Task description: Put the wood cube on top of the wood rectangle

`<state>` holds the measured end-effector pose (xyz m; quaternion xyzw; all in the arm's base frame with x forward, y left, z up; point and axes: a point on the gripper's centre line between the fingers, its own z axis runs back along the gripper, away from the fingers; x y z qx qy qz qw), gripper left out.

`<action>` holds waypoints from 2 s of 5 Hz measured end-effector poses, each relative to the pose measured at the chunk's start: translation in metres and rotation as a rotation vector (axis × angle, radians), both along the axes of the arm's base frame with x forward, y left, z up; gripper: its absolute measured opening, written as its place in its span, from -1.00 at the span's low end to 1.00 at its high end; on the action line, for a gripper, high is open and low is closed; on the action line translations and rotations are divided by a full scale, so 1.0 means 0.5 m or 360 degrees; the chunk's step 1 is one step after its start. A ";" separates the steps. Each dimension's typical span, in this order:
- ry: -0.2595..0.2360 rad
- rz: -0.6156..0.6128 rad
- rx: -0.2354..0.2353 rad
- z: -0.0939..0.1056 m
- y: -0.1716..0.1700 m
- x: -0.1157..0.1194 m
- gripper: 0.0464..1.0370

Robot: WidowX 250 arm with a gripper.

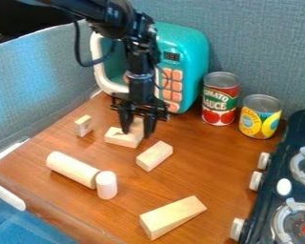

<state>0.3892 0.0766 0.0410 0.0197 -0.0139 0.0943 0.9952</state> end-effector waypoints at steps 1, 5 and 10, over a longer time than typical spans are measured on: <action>0.0037 -0.0066 -0.0010 -0.006 -0.019 -0.007 0.07; 0.0089 -0.0287 -0.0057 -0.035 -0.111 -0.023 0.07; 0.0139 -0.0160 -0.0055 -0.033 -0.077 -0.035 0.07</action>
